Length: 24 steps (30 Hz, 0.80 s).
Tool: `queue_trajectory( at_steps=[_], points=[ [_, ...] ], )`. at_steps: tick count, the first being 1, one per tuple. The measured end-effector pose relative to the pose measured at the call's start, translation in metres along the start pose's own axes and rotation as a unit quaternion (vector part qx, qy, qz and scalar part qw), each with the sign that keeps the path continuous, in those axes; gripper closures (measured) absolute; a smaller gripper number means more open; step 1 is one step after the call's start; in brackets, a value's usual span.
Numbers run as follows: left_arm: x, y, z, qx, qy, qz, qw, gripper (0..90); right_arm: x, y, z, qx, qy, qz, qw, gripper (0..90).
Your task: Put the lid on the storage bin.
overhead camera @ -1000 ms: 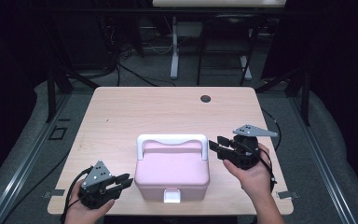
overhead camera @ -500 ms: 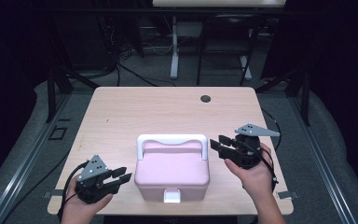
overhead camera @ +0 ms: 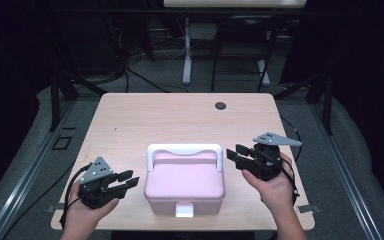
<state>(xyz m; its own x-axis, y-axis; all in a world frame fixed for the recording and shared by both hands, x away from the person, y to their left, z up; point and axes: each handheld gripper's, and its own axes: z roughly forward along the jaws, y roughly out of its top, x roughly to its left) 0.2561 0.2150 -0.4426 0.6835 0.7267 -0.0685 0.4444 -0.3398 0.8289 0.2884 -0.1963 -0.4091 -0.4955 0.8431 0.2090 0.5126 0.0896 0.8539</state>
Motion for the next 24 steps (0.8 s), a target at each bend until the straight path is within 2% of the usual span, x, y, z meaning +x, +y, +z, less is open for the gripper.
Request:
queue_trajectory(
  at_steps=[10,24],
  points=[
    [0.008,0.014,0.001,-0.016,0.005,-0.005,0.9999,65.8,-0.002,0.001,-0.004,-0.008,-0.003,0.001,1.0000,59.1],
    [0.020,0.027,0.011,-0.015,0.009,-0.018,0.9997,65.9,-0.006,0.001,-0.005,-0.009,-0.007,0.007,0.9999,58.6]
  ],
)
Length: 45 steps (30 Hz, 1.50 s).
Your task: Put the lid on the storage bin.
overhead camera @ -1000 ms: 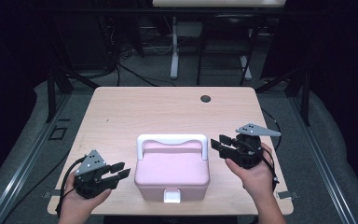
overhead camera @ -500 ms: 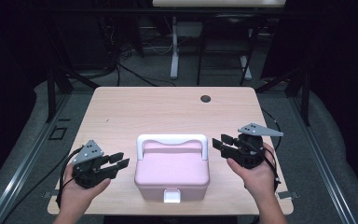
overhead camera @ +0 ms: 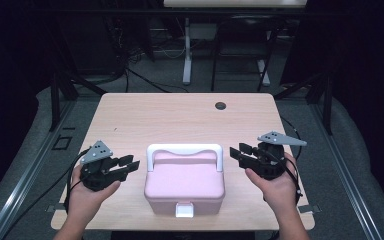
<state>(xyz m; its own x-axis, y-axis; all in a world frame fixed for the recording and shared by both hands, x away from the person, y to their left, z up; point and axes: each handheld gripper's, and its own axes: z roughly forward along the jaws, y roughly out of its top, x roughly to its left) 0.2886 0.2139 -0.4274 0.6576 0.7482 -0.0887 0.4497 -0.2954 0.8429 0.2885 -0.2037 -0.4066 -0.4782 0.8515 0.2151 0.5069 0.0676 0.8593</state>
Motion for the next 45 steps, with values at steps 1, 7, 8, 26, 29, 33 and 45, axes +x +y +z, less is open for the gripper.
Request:
queue_trajectory(
  at_steps=[1,7,8,26,29,33,45],
  points=[
    [0.002,0.002,0.001,0.000,0.001,-0.001,1.0000,65.9,0.000,0.000,0.000,0.000,0.000,0.000,1.0000,58.6],
    [0.009,0.011,0.008,0.002,0.005,-0.004,1.0000,65.5,-0.001,0.002,-0.001,-0.002,-0.006,-0.010,0.9999,56.5],
    [0.010,0.012,0.010,0.000,0.006,-0.007,1.0000,65.4,-0.001,0.002,-0.001,-0.003,-0.006,-0.009,0.9999,56.1],
    [0.045,-0.001,0.017,0.001,0.038,-0.045,0.9983,58.3,-0.019,-0.019,0.005,0.015,-0.036,-0.007,0.9992,51.6],
    [0.050,-0.006,0.015,0.004,0.044,-0.052,0.9977,56.9,-0.022,-0.023,0.006,0.016,-0.039,-0.002,0.9991,51.5],
    [0.056,-0.011,0.015,-0.001,0.055,-0.058,0.9968,54.3,-0.025,-0.029,0.007,0.014,-0.045,-0.002,0.9989,51.1],
    [0.061,-0.027,0.017,0.006,0.060,-0.064,0.9961,52.0,-0.037,-0.050,0.009,0.010,-0.058,0.010,0.9982,50.6]
  ],
)
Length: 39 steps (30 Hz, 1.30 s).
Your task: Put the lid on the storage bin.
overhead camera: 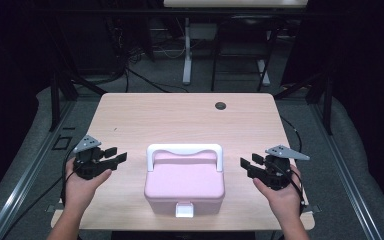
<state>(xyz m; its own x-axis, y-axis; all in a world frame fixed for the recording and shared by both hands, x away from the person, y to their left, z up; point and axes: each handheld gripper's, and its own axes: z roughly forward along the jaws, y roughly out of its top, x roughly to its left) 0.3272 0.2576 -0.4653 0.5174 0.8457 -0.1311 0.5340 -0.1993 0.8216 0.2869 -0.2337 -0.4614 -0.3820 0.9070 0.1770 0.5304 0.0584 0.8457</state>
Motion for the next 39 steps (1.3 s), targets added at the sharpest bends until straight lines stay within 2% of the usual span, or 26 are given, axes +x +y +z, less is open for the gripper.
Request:
queue_trajectory(
  at_steps=[8,13,20,29,31,39],
  points=[
    [0.001,-0.006,0.004,-0.003,0.003,0.000,1.0000,51.5,-0.001,-0.010,0.006,-0.012,-0.010,0.000,0.9999,50.6],
    [0.002,-0.010,0.007,0.001,-0.001,0.000,1.0000,50.4,0.001,-0.020,0.011,-0.013,-0.016,-0.009,0.9998,50.3],
    [0.004,-0.016,0.014,0.011,-0.001,0.002,0.9999,50.3,0.001,-0.028,0.020,-0.006,-0.016,-0.011,0.9998,50.0],
    [0.000,-0.022,0.022,0.011,0.001,0.004,0.9999,50.3,-0.001,-0.037,0.025,-0.009,-0.018,-0.009,0.9997,50.1],
    [-0.001,-0.023,0.024,0.017,-0.003,0.006,0.9998,50.3,-0.001,-0.038,0.027,-0.007,-0.021,-0.009,0.9997,50.1],
    [-0.004,-0.028,0.031,0.016,-0.004,0.007,0.9998,50.1,-0.007,-0.043,0.031,0.001,-0.034,-0.016,0.9993,50.1]
  ],
)
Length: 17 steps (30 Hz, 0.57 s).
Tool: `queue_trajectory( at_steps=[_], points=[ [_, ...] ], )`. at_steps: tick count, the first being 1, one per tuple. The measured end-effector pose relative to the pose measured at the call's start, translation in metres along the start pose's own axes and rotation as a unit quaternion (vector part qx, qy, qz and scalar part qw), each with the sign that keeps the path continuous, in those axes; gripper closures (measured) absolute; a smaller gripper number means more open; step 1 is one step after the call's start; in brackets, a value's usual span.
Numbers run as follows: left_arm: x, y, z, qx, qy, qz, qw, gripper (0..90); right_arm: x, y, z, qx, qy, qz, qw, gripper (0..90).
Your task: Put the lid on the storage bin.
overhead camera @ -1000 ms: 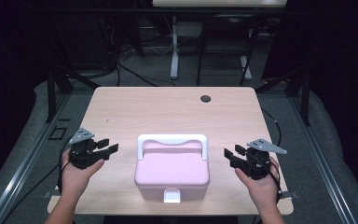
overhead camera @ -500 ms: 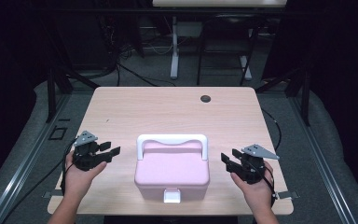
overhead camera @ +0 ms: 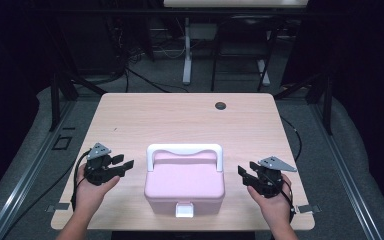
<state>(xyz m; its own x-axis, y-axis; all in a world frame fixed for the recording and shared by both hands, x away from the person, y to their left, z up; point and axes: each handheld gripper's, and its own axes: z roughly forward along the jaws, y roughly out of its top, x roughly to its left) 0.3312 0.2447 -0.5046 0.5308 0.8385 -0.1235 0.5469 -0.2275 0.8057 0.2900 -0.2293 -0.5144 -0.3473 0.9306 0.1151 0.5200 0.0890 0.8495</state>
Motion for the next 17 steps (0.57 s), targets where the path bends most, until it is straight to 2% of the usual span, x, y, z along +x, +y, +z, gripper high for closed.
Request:
queue_trajectory(
  at_steps=[7,17],
  points=[
    [0.0003,-0.0016,0.0017,0.001,-0.002,-0.002,1.0000,49.0,-0.0025,-0.0040,0.0031,0.002,-0.008,-0.001,1.0000,48.5],
    [0.0040,-0.0045,0.0051,-0.002,0.010,-0.001,1.0000,46.0,-0.0027,-0.0065,0.0069,0.004,-0.020,-0.026,0.9995,43.5]
  ],
)
